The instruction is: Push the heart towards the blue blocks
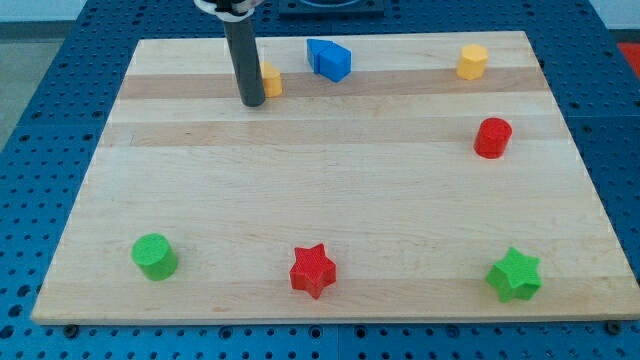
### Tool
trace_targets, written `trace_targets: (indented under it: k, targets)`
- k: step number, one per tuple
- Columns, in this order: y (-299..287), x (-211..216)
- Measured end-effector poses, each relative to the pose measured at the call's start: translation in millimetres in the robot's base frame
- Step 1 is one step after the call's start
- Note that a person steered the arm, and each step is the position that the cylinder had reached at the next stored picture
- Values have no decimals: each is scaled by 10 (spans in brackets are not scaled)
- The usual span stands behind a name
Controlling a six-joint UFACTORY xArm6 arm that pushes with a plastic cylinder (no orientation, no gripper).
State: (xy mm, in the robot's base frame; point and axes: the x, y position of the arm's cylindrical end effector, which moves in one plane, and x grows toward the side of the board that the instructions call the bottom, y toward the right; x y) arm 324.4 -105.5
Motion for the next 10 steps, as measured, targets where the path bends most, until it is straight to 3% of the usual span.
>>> trace_targets:
  k: [2,4,6,7,10]
  targets:
    - [279,0]
    - [-55,98]
    - [-194,-197]
    - [29,-403]
    - [142,-469]
